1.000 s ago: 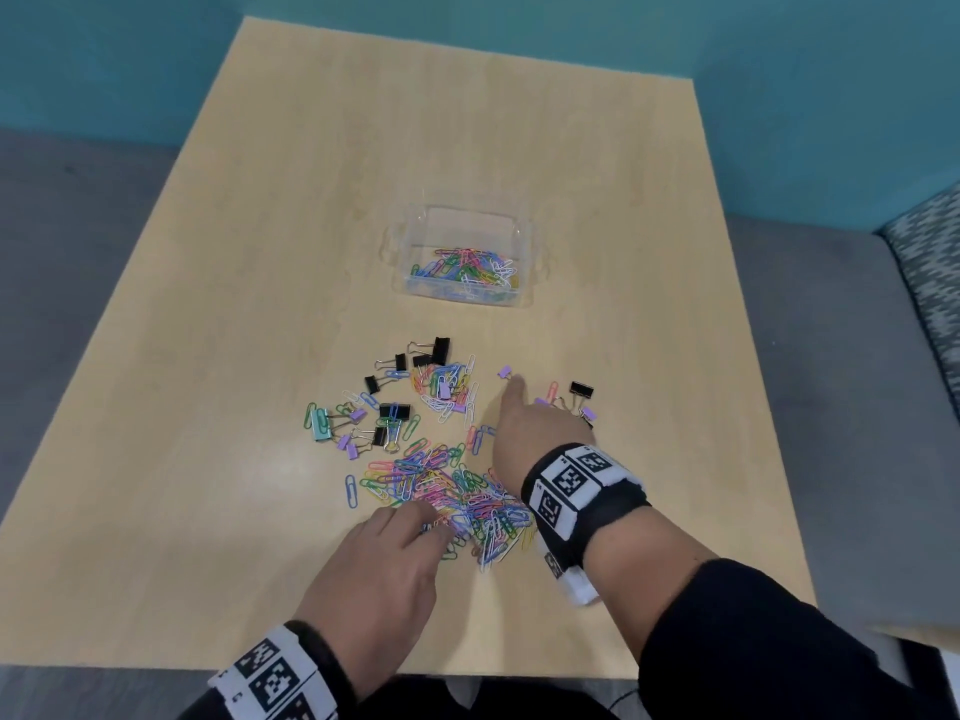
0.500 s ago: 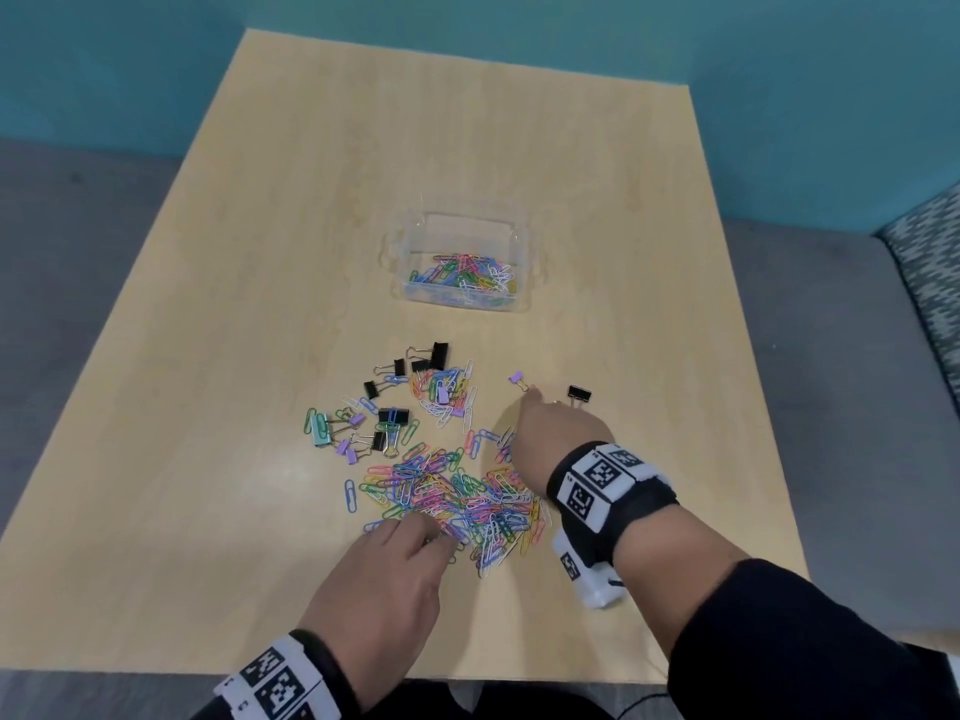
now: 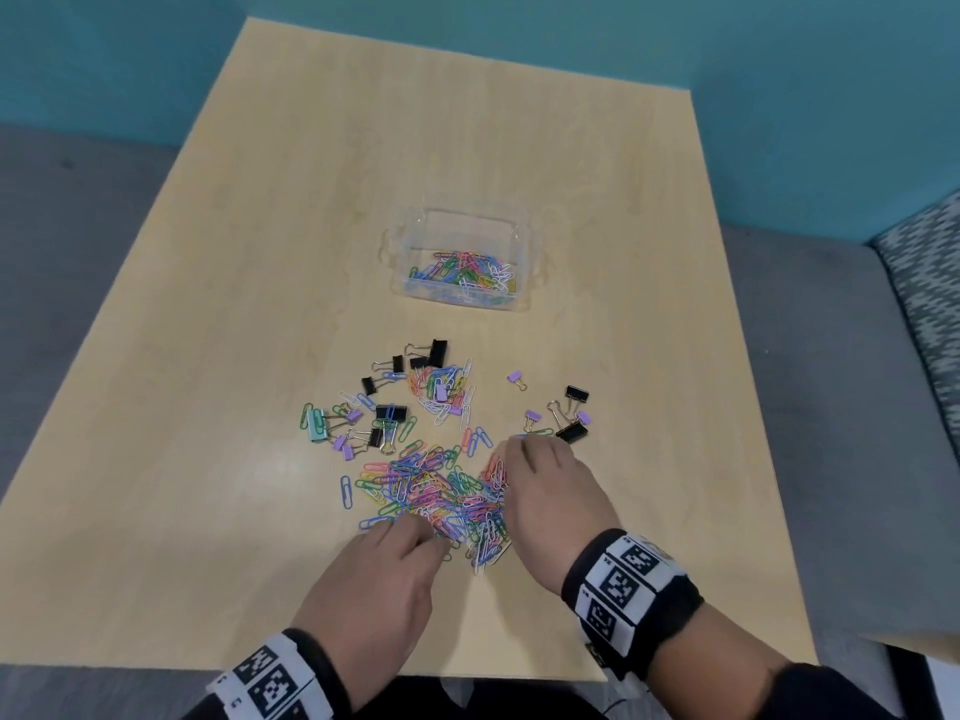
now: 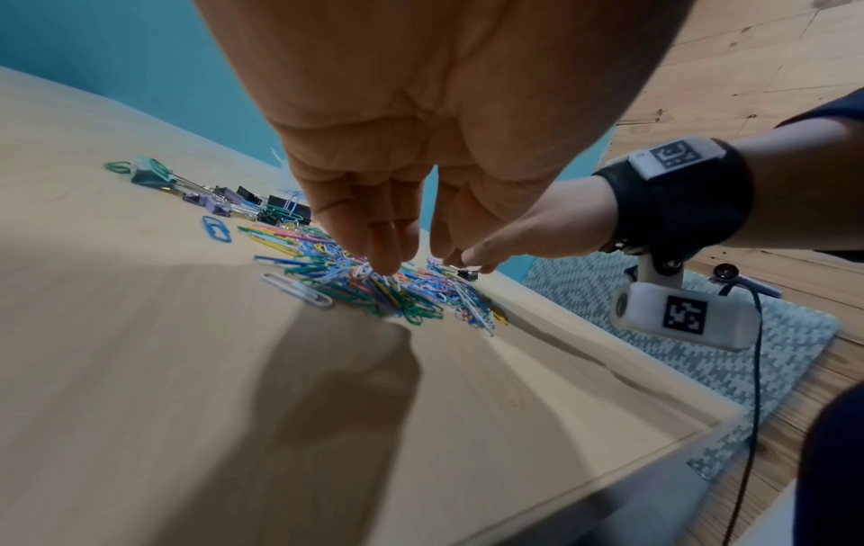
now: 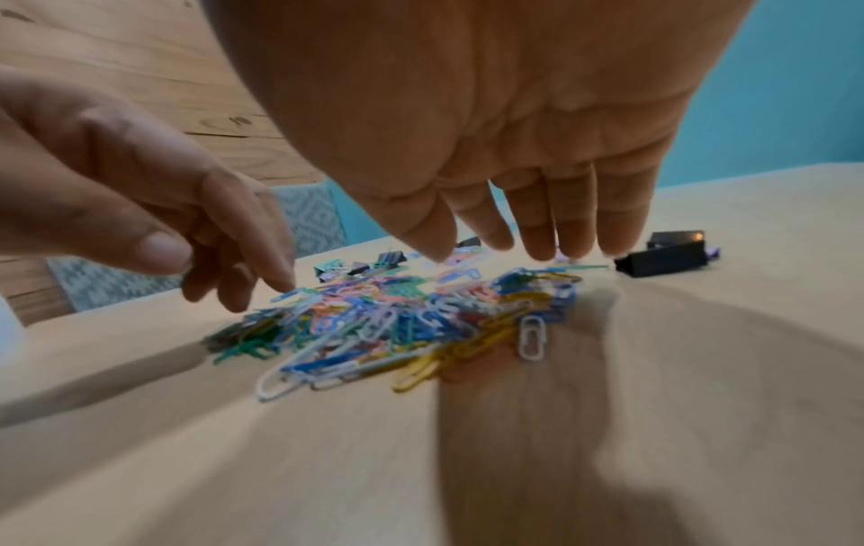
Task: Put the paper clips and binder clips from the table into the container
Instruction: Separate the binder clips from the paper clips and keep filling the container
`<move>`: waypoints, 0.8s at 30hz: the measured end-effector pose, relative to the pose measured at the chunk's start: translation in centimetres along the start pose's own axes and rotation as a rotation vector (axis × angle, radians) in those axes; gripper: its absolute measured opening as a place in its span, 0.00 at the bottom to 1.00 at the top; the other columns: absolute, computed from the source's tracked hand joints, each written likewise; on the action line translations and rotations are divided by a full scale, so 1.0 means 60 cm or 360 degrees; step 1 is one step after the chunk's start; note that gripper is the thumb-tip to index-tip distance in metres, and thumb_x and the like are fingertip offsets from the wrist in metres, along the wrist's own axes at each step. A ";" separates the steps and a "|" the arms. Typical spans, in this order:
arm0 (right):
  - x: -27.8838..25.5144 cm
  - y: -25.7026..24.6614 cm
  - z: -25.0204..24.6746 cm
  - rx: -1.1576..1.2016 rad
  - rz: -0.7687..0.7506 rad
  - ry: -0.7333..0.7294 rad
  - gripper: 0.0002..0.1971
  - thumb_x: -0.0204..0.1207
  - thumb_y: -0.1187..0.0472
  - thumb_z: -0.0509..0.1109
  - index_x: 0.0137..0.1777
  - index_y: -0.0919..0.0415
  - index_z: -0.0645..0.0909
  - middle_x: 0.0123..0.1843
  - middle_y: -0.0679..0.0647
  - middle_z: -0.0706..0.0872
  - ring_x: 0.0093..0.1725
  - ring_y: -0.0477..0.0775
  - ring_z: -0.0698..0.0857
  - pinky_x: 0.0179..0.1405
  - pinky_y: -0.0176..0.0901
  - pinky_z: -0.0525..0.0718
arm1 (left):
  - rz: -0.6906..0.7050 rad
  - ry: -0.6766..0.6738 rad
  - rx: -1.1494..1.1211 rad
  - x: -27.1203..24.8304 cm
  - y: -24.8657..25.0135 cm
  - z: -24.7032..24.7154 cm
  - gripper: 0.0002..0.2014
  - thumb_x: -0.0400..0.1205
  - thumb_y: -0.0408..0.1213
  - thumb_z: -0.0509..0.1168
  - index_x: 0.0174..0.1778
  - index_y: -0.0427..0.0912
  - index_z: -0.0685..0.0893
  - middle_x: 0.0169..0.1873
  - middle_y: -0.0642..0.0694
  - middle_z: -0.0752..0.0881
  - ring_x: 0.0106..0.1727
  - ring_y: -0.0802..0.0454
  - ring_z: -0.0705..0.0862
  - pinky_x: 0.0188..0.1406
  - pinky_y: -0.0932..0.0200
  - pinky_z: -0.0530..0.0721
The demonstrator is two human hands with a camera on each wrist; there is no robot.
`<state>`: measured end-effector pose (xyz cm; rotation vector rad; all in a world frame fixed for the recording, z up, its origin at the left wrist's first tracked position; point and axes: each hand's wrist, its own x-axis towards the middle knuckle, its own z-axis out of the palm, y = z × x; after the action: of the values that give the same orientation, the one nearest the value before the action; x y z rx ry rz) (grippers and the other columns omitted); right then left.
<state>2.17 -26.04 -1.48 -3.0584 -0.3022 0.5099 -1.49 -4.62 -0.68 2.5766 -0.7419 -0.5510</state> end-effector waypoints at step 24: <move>0.163 0.001 -0.061 0.0099 -0.0372 -0.0315 0.35 0.77 0.69 0.55 0.83 0.64 0.48 0.86 0.59 0.48 0.84 0.56 0.49 0.81 0.57 0.57 | -0.0062 0.0021 0.0003 -0.017 -0.003 -0.010 0.19 0.73 0.36 0.54 0.57 0.47 0.81 0.52 0.50 0.81 0.46 0.47 0.81 0.42 0.53 0.83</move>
<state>12.45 -24.15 -1.16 -2.8629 -0.6273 0.7900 -1.97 -3.74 0.00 2.5987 -0.6896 -0.5447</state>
